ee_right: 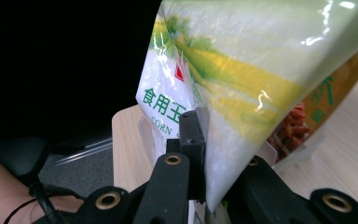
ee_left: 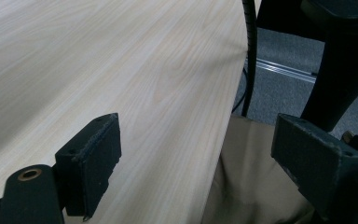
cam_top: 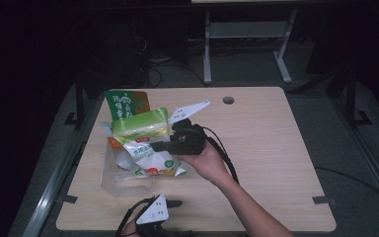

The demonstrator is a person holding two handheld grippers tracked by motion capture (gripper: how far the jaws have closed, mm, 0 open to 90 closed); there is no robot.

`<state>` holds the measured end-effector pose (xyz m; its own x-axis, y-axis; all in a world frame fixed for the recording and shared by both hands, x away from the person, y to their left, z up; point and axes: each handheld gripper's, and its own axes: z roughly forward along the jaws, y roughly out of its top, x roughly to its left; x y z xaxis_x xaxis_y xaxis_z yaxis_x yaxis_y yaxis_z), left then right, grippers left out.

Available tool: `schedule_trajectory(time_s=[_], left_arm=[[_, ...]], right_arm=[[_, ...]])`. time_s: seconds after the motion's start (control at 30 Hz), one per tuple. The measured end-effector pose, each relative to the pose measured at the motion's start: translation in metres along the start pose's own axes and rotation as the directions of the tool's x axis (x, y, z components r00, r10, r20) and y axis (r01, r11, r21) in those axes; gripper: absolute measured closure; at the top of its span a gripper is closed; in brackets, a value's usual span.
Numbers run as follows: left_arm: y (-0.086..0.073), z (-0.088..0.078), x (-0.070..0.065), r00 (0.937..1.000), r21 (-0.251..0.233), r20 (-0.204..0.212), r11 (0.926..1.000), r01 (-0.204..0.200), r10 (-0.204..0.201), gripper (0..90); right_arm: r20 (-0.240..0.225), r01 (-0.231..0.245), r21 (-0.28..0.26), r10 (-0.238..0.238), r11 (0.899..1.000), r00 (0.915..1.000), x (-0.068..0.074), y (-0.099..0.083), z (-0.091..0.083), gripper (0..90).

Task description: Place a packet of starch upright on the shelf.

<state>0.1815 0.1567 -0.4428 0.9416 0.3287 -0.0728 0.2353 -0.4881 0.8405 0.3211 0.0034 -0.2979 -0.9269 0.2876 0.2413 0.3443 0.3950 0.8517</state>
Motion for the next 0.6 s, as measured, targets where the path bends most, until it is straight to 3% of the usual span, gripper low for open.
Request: schedule_trajectory(time_s=[0.6], left_arm=[[0.000,0.000,-0.001,1.0000,-0.003,-0.001,1.0000,-0.002,0.002,15.6]], right_arm=[[-0.032,0.015,0.016,-0.015,1.000,0.9994,0.004,0.015,0.043,87.4]])
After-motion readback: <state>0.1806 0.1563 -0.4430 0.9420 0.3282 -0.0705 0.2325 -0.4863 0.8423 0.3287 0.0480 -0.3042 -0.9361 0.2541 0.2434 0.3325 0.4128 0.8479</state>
